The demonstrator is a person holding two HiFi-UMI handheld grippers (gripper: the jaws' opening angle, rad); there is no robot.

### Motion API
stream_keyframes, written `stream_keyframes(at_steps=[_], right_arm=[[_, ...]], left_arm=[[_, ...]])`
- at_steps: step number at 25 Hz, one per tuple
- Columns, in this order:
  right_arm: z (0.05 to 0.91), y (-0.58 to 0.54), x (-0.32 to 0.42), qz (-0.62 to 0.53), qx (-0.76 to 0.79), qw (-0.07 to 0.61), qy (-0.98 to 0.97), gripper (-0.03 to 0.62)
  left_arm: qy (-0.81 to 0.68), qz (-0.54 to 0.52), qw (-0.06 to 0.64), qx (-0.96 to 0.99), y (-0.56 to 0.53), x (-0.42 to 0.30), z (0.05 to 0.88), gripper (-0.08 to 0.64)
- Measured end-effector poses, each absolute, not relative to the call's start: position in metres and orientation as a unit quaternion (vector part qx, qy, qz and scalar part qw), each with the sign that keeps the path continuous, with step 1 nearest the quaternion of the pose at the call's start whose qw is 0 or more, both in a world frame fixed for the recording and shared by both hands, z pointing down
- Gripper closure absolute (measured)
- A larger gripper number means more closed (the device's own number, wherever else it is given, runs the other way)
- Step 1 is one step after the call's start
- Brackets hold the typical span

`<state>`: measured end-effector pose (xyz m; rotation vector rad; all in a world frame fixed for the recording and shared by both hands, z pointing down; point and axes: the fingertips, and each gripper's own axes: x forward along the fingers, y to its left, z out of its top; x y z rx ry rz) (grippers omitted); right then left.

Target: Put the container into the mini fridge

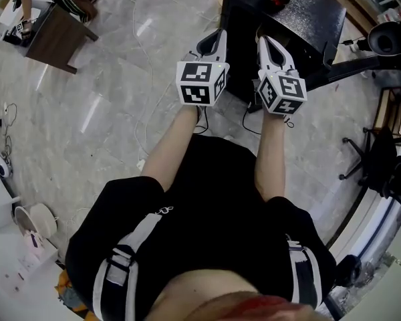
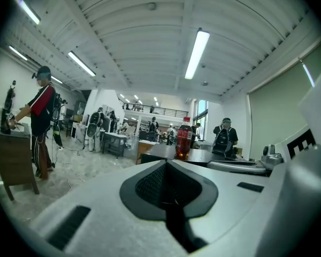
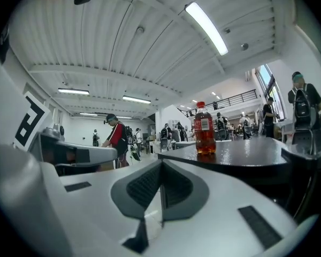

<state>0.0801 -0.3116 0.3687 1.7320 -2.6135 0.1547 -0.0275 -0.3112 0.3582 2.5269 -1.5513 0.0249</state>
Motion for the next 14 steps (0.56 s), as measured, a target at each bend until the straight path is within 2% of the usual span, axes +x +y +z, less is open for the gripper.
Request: stream_keyframes(at_steps=[14], right_arm=[[0.3654, -0.3143, 0.0768, 0.042, 0.552, 0.002, -0.833, 0.581]], left_arm=[[-0.510, 0.005, 0.084, 0.856, -0.3135, -0.0255, 0.3525, 0.551]])
